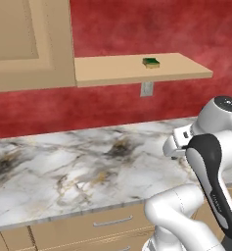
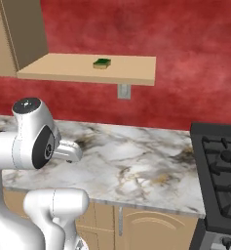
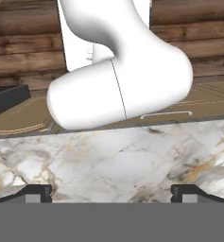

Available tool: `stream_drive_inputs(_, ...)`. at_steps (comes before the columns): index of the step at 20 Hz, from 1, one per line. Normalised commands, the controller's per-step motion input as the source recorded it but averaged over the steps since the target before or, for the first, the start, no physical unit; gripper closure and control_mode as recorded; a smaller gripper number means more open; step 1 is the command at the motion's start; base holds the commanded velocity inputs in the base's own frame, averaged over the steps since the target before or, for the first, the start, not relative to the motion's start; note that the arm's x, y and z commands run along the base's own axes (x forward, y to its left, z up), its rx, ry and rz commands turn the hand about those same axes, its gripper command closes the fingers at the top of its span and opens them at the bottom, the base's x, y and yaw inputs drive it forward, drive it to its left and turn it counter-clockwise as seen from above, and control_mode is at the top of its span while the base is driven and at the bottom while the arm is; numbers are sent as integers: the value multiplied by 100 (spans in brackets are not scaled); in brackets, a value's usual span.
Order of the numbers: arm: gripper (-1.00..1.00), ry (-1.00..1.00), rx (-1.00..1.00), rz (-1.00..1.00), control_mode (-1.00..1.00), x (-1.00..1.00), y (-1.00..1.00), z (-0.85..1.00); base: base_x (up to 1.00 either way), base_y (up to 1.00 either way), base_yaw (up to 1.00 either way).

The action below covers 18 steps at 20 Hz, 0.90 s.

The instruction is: Locate and retrieve the spray and sponge from the cabinet. Place them next to the sink.

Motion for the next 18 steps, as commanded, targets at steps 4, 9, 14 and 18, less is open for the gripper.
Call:
stream_drive_inputs(4, -100, 0, 0, 0, 100, 0, 0, 0, 49, 0, 0)
stream_drive_inputs(9, -100, 0, 0, 0, 100, 0, 0, 0, 37, 0, 0)
stream_drive_inputs(14, -100, 0, 0, 0, 100, 0, 0, 0, 3, 0, 0)
stream_drive_inputs(18, -100, 0, 0, 0, 100, 0, 0, 0, 0, 4, 0)
